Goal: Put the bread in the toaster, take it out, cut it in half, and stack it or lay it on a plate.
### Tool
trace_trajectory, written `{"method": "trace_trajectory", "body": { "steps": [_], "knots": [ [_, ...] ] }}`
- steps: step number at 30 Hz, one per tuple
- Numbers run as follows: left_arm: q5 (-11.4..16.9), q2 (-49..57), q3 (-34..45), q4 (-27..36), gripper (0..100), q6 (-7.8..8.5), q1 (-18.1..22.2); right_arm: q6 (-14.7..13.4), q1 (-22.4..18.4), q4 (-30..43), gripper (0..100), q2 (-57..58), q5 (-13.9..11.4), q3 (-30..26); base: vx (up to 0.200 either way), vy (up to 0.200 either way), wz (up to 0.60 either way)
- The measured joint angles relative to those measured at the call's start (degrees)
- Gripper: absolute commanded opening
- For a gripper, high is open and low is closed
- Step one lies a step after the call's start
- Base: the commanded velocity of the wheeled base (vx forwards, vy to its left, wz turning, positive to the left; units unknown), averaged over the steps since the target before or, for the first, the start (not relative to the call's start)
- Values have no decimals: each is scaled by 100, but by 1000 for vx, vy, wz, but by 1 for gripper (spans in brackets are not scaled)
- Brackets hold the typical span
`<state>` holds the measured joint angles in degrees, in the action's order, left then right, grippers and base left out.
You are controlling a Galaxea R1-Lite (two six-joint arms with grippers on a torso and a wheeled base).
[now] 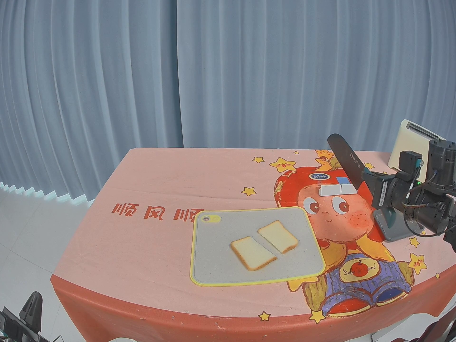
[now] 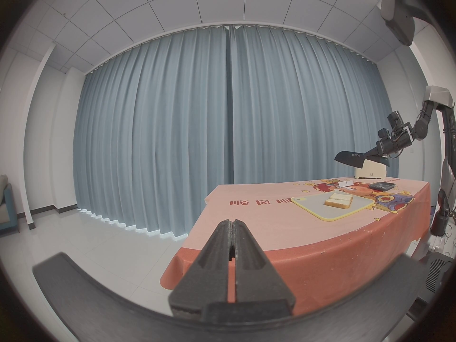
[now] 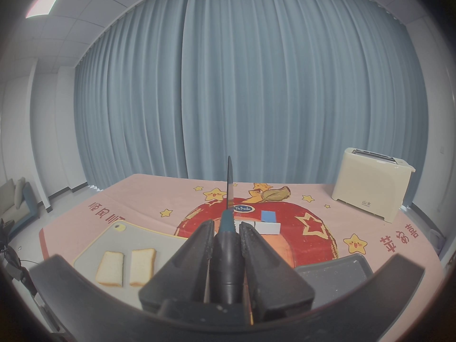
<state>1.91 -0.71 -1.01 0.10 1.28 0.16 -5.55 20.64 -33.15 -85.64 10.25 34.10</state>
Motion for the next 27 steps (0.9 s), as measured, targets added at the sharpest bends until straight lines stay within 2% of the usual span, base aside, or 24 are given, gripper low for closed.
{"method": "trace_trajectory", "body": {
  "steps": [27],
  "knots": [
    [2, -11, 0, 0, 0, -5, 0, -15, -472, 0, 0, -717, -60, 154, 0, 0, 0]
  ]
}}
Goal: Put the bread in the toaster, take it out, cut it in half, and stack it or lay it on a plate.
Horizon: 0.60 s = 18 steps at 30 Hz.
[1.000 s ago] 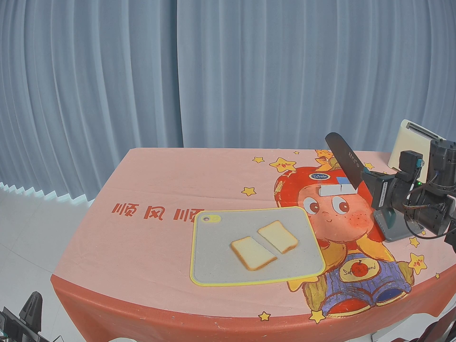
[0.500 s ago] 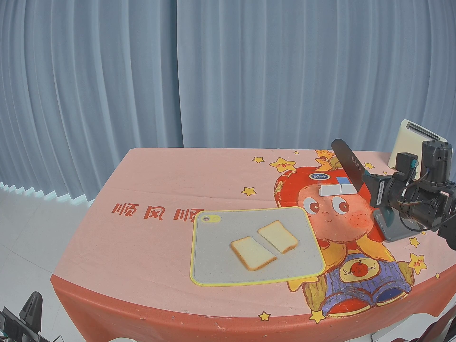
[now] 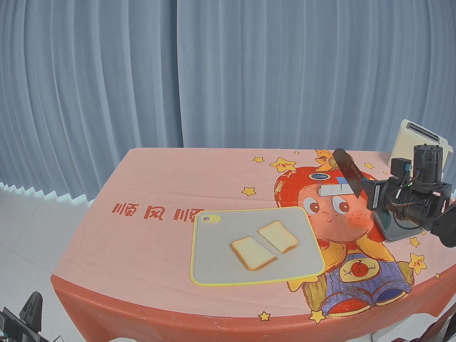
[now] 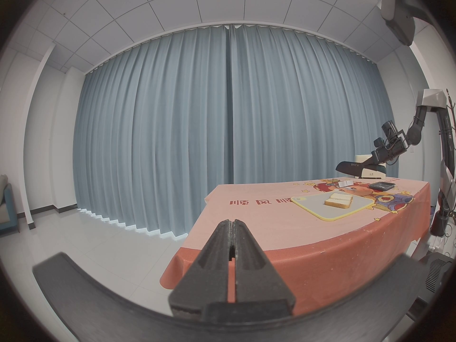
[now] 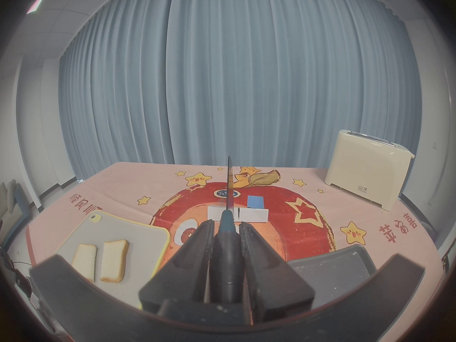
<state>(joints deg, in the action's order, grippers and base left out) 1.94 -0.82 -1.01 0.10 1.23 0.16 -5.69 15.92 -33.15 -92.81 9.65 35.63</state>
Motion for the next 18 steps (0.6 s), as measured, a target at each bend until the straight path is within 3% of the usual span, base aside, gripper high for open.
{"method": "trace_trajectory", "body": {
  "steps": [18],
  "knots": [
    [0, -4, 0, 0, 0, 2, 0, 4, -30, 2, 0, -208, 9, -204, 0, 0, 0]
  ]
}}
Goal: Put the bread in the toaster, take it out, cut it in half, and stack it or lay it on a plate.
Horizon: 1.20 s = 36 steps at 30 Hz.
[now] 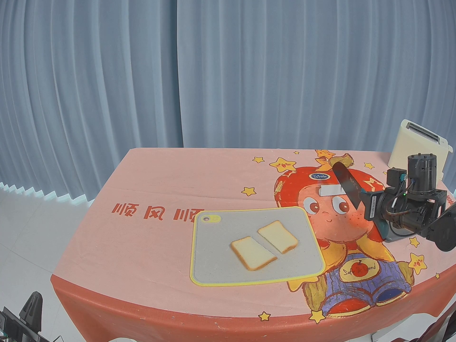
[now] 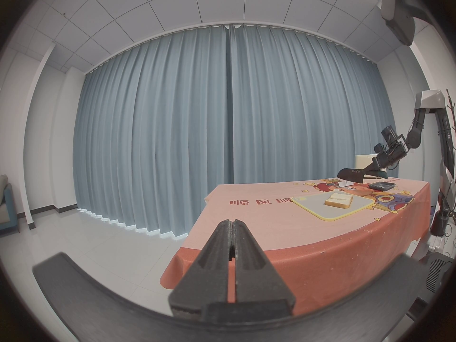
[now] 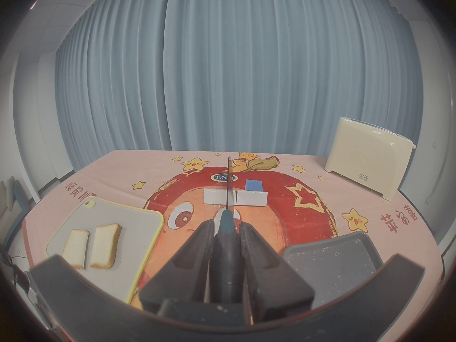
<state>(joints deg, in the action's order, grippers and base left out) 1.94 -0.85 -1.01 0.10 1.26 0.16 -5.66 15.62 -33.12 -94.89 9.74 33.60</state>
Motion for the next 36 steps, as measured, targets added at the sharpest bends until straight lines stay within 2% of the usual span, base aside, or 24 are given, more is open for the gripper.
{"method": "trace_trajectory", "body": {
  "steps": [36],
  "knots": [
    [0, -5, 0, 0, 0, 2, 0, 11, -74, -11, 0, -56, 2, -61, 0, 0, 0]
  ]
}}
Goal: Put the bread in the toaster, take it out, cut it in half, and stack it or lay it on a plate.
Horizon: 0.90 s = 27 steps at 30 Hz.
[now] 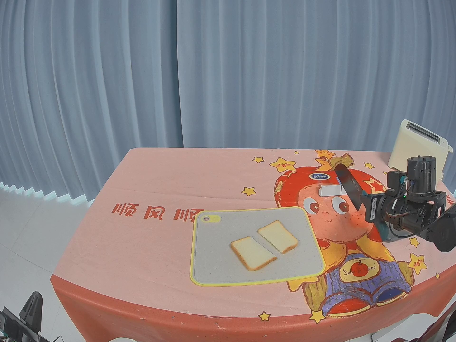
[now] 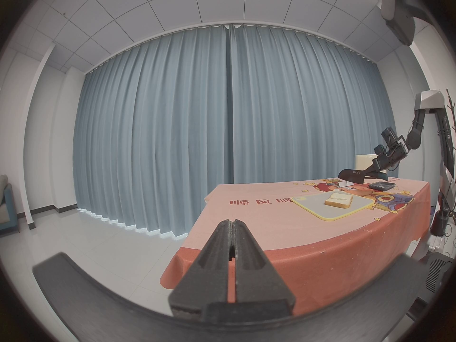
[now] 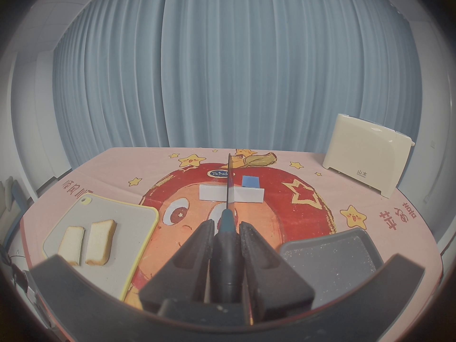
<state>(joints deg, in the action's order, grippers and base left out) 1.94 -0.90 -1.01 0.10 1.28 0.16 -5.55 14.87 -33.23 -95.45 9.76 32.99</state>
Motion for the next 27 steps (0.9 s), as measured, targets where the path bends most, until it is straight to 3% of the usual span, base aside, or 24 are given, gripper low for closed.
{"method": "trace_trajectory", "body": {
  "steps": [27],
  "knots": [
    [0, -2, 0, 0, 0, -5, 0, 5, 9, -410, 0, -16, 24, -228, 0, 0, 0]
  ]
}}
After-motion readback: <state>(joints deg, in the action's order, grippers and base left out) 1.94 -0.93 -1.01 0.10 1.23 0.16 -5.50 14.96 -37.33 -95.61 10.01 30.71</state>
